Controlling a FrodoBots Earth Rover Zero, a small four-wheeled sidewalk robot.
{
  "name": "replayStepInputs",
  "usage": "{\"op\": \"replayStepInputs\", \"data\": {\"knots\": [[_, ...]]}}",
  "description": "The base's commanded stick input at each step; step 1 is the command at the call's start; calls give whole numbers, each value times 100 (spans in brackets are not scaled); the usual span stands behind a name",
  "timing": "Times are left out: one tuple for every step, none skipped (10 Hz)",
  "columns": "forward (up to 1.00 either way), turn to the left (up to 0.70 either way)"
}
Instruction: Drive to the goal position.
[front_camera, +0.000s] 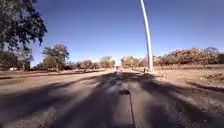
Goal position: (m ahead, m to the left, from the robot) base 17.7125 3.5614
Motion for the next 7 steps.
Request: {"op": "replayStepInputs", "data": {"knots": [[50,0],[50,0],[50,0],[50,5],[50,11],[50,37],[50,23]]}}
